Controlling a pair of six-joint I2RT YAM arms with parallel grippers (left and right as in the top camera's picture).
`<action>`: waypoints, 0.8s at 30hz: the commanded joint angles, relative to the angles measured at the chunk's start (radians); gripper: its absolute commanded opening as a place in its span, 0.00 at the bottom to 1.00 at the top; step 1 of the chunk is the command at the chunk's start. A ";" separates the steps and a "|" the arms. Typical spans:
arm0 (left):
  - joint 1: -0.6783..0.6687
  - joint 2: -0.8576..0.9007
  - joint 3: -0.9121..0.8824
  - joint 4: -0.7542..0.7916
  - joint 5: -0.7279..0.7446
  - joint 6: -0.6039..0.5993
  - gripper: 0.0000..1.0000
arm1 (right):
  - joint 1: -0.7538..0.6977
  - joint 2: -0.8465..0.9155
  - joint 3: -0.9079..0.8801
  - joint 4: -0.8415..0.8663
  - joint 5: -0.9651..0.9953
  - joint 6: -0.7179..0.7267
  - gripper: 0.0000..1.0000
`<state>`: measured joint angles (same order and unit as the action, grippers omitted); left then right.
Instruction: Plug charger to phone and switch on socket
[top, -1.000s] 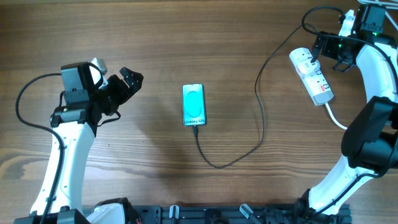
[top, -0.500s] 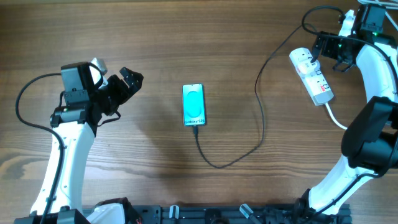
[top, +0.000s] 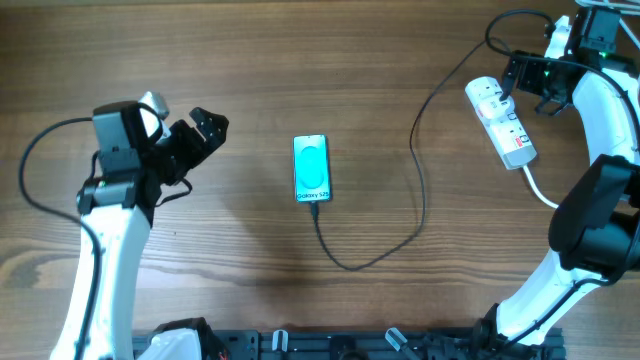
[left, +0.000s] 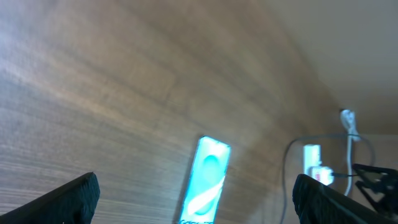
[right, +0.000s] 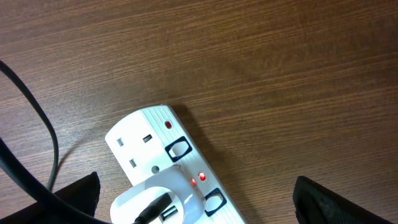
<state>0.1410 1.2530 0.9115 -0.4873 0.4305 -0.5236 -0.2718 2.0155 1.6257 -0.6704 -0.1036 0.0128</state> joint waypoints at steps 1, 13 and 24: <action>0.007 -0.145 0.002 0.003 -0.006 0.023 1.00 | 0.000 -0.013 -0.005 0.008 0.011 -0.010 1.00; 0.007 -0.220 0.002 0.003 -0.006 0.023 1.00 | 0.000 -0.013 -0.005 0.008 0.011 -0.010 1.00; 0.007 -0.276 -0.122 -0.152 -0.051 0.023 1.00 | 0.000 -0.013 -0.005 0.008 0.011 -0.010 1.00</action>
<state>0.1410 1.0031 0.8818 -0.6479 0.4084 -0.5194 -0.2718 2.0155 1.6257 -0.6682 -0.1040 0.0128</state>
